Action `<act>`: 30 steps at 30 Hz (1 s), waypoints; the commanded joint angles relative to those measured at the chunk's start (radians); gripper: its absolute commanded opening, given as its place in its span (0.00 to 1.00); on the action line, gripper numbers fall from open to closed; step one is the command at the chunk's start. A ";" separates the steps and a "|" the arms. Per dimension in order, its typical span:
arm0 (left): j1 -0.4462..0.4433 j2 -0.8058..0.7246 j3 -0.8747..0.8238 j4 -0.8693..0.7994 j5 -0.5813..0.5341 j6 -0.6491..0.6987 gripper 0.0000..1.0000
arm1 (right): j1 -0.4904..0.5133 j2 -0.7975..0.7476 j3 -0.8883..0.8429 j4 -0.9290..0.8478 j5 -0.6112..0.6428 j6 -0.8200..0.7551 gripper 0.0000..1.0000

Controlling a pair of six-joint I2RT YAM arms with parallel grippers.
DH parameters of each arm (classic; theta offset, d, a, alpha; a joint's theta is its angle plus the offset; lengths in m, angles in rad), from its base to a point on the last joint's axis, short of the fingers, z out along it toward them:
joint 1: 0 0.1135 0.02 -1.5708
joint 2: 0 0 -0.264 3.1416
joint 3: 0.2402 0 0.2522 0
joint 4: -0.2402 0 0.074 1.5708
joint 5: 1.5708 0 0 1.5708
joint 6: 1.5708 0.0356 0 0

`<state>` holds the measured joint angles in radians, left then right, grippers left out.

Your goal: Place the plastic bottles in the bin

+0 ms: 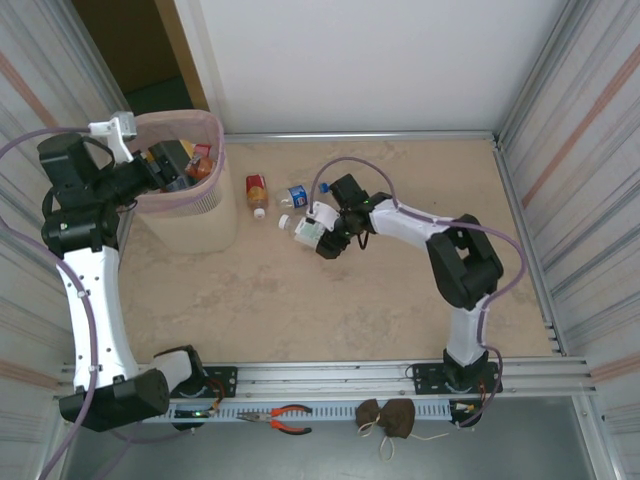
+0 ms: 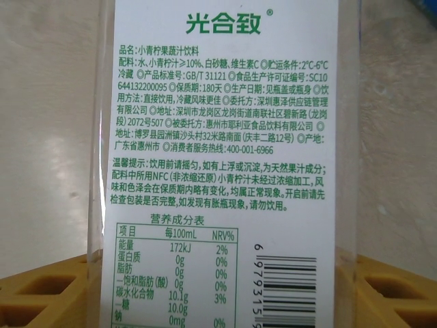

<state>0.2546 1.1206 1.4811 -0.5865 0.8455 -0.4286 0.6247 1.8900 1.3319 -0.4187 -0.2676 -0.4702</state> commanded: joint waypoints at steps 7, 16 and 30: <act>-0.060 0.027 0.019 0.014 0.036 -0.053 0.66 | 0.038 -0.294 -0.125 0.142 -0.004 0.106 0.57; -0.300 0.143 0.143 -0.060 -0.018 -0.008 0.65 | 0.093 -0.516 -0.221 0.340 0.063 0.145 0.56; -0.518 0.246 0.203 0.016 0.006 0.013 0.62 | 0.131 -0.719 -0.300 0.477 0.111 0.188 0.56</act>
<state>-0.2367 1.3563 1.6451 -0.6094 0.8291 -0.4416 0.7471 1.2030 1.0351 0.0032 -0.1761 -0.3130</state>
